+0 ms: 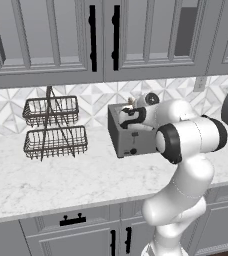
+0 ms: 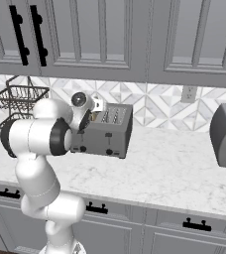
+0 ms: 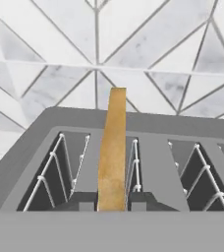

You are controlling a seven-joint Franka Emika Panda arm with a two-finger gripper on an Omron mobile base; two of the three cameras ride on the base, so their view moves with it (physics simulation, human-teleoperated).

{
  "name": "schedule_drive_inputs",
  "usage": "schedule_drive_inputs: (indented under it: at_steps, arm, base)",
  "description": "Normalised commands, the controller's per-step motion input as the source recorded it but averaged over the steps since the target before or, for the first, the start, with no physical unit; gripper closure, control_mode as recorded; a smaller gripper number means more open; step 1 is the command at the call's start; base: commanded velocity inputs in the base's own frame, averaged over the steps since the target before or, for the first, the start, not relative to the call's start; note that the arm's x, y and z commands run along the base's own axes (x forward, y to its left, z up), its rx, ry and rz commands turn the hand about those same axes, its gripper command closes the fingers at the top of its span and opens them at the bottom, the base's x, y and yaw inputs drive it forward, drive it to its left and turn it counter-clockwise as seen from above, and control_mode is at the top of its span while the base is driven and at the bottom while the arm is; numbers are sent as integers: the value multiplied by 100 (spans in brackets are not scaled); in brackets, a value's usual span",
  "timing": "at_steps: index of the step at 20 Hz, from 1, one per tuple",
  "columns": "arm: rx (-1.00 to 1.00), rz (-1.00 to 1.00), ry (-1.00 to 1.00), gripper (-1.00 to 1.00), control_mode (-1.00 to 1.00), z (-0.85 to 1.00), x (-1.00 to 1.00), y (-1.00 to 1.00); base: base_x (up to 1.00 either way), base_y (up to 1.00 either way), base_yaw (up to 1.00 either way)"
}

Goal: Start the toaster. Once the lever pops up, take the bread to the plate on the dining counter.

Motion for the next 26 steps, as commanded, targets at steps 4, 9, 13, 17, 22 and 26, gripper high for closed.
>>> schedule_drive_inputs:
  at_steps: [4,9,13,17,22,26]
  arm:
    - [2,-2,-26,100,-100,38,0,-13]
    - [2,0,-24,100,-100,52,-22,-20]
    - [7,0,-17,100,-100,50,-48,-30]
    - [13,0,1,100,-100,24,-74,-41]
    - [18,0,9,100,-100,47,-93,-28]
    - [16,0,13,100,-100,39,-100,-7]
  base:
    - [0,0,0]
    - [0,0,0]
    - [0,0,0]
    - [0,0,0]
    - [0,0,0]
    - [0,0,0]
